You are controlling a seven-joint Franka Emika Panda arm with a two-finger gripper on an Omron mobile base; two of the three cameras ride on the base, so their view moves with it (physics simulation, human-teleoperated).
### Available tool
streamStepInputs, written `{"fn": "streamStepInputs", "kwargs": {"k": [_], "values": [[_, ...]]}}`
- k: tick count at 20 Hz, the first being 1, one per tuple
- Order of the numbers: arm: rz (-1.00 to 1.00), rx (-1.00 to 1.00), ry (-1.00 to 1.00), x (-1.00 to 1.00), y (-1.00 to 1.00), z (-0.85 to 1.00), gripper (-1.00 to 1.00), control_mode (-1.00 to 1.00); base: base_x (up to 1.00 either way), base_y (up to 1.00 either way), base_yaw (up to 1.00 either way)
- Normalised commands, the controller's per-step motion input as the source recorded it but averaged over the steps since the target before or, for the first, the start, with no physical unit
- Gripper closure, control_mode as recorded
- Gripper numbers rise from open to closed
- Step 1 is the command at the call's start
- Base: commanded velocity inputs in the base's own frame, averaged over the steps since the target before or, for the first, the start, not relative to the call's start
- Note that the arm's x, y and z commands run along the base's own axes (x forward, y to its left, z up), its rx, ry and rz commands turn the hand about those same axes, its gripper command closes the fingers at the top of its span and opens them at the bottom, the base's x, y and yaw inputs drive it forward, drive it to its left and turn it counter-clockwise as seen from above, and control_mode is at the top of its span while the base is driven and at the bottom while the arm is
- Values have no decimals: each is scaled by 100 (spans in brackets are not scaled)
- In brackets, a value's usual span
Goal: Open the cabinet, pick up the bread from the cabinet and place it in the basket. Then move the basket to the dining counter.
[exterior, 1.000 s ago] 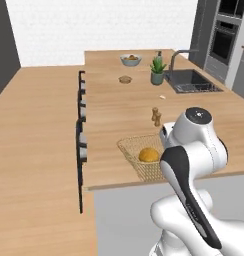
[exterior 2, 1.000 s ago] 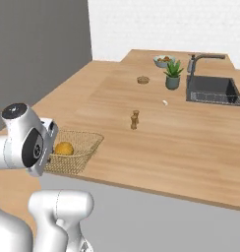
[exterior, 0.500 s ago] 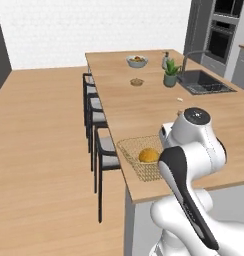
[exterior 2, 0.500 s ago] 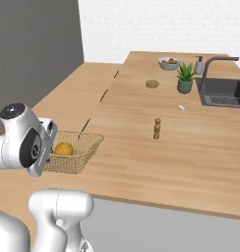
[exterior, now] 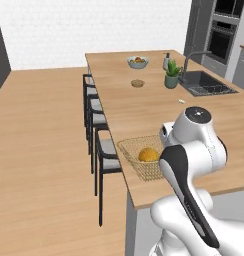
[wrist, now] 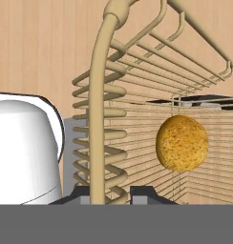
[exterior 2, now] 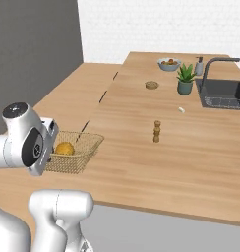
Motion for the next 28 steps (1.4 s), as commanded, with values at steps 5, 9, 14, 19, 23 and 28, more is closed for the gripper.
{"fn": "streamStepInputs", "kwargs": {"k": [5, 9, 14, 19, 23, 28], "values": [[0, 0, 0, 0, 0, 0, 100, 100, 0, 0, 0], [0, 0, 0, 0, 0, 0, 100, 100, 22, -1, 0], [0, 0, 0, 55, -22, 0, 100, -100, 20, -6, 0], [0, 0, 3, 100, -32, 0, 100, -100, 0, 0, 0], [0, 0, 0, 100, -8, 0, 100, -100, 0, 0, 0], [0, 0, 0, 100, 4, -1, 100, -100, 0, 0, 0]]}}
